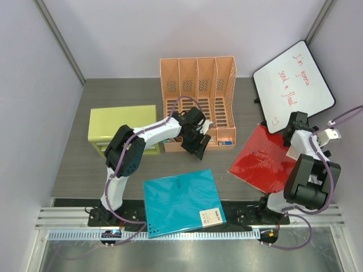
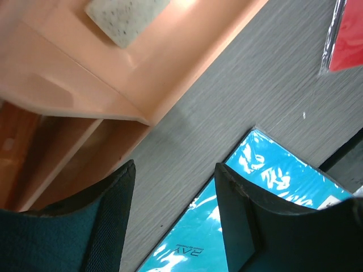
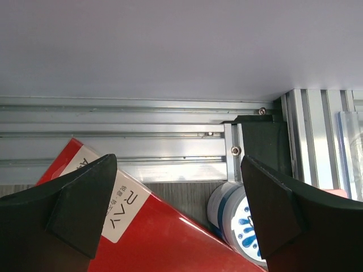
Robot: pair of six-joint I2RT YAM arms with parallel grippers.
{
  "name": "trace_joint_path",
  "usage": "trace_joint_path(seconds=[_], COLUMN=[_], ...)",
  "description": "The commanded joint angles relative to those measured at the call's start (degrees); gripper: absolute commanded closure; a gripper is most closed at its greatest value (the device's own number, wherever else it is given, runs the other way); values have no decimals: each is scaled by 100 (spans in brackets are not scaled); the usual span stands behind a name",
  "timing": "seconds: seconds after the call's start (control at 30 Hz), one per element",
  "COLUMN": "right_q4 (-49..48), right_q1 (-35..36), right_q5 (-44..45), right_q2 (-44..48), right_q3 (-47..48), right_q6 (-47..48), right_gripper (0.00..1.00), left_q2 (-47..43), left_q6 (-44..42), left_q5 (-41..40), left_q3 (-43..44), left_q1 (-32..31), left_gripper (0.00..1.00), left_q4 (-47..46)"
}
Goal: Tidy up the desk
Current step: Pick up the folder from the corner of the board.
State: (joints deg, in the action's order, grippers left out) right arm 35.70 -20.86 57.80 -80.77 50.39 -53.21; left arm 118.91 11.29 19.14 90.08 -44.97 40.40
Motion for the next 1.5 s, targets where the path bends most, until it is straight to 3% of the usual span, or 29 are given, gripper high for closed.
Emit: trace_joint_path(seconds=[0.0,0.33,0.67,0.9,1.23,1.47], right_q4=[243,1061,1079,1456,1273,991], right_q1=[-32,-41,-32,-32,205,934], right_q5=[460,478,618,689,-1006,-1648], right_q2=[-518,-1634,-2082,-2838,-2321,-1705], right_q3=[410,1025,1333,1807,1457,920], right_q6=[-102,-506,-559,-726,29,57], right_gripper=[4,0,0,0,0,1], left_q2=[36,-825,-1643,-1942,-1942,-1995], left_q6=[-127,5,-215,-329,-294,-233], left_q5=[-191,713,1250,1180,1136,1040], left_q3=[396,300,150,124,448,475], left_q1=[173,-28,-249,-240,-231,-196], left_gripper=[41,42,43,43,43,43], left_q4=[-279,-94,161,293,240,161])
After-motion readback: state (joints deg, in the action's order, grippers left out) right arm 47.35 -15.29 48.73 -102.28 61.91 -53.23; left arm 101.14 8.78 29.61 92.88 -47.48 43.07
